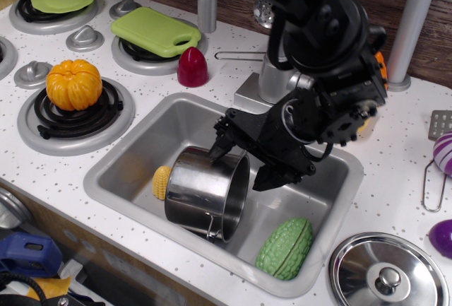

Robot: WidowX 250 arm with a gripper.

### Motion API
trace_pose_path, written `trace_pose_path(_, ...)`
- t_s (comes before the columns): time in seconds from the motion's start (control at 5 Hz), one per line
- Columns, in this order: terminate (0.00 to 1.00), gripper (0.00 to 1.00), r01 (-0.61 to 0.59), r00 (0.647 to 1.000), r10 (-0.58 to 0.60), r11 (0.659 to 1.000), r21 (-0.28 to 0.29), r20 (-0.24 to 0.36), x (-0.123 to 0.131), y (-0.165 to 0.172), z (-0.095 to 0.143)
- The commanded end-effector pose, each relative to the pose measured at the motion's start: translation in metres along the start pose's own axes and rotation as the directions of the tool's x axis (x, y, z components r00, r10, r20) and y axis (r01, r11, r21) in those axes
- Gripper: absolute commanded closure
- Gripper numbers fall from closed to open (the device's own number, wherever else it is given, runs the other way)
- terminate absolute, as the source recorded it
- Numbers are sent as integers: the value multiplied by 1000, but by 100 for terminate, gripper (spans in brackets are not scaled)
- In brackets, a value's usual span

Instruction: Flip pot upright in sink

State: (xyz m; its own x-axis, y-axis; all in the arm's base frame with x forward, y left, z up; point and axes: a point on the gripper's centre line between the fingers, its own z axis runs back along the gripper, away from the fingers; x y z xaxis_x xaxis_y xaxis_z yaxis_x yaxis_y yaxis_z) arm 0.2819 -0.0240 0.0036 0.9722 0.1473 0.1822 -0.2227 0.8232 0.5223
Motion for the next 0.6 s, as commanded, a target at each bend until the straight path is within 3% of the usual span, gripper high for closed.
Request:
trace_pose_path(0.0, 0, 0, -8, 999, 7, 999, 32, 37, 5, 6, 3)
trace_pose_path(0.4, 0, 0, 22, 997, -31, 990, 138, 65, 6, 17, -5)
